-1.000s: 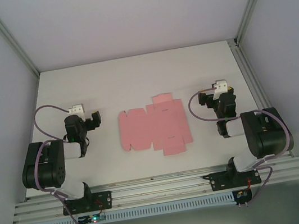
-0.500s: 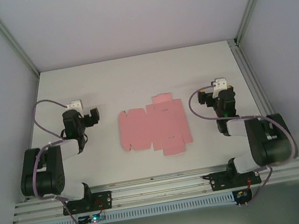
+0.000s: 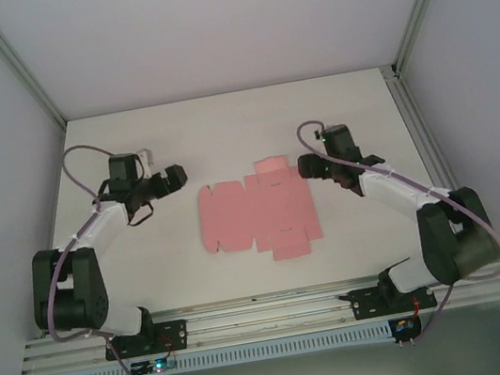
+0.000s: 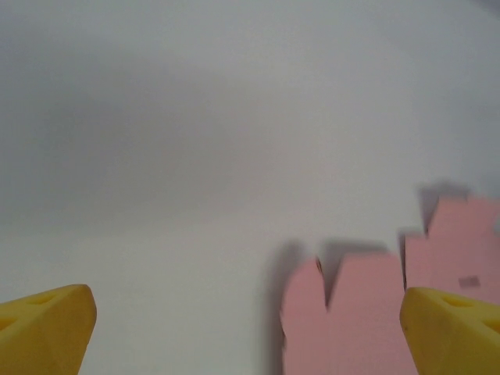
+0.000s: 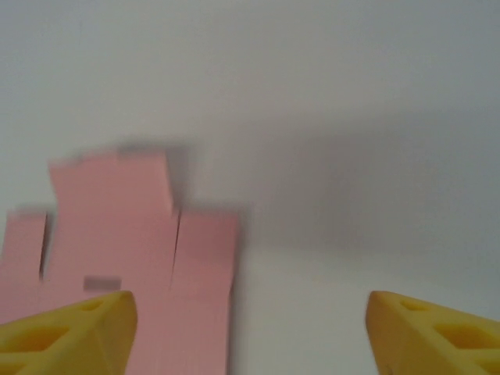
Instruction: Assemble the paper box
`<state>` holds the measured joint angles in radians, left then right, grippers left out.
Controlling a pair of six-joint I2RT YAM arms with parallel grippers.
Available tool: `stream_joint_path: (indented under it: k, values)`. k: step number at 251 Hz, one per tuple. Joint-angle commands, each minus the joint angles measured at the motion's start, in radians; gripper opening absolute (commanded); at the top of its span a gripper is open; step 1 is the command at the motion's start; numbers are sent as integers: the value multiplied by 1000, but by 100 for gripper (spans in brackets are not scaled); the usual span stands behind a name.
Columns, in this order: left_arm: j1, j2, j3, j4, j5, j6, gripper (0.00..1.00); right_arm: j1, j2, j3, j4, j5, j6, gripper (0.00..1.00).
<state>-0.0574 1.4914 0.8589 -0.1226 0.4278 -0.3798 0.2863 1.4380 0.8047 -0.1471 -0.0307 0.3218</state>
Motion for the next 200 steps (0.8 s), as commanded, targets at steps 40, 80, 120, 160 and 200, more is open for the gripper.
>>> stream_joint_path:
  k: [40,80,120,160,200]
  values:
    - [-54,130,30,-129,230,-30,96,59,133,47,-114,-120,64,52]
    - [-83,176,7,-20,361,-39,94,63,229,66,-116,-104,97,35]
    - [-121,205,4,3,427,-35,93,65,249,39,-92,-82,115,32]
    - [-138,239,-15,119,522,-98,80,65,262,20,-55,-107,134,31]
    - [-150,219,-1,150,523,-127,29,59,259,-1,-30,-113,135,31]
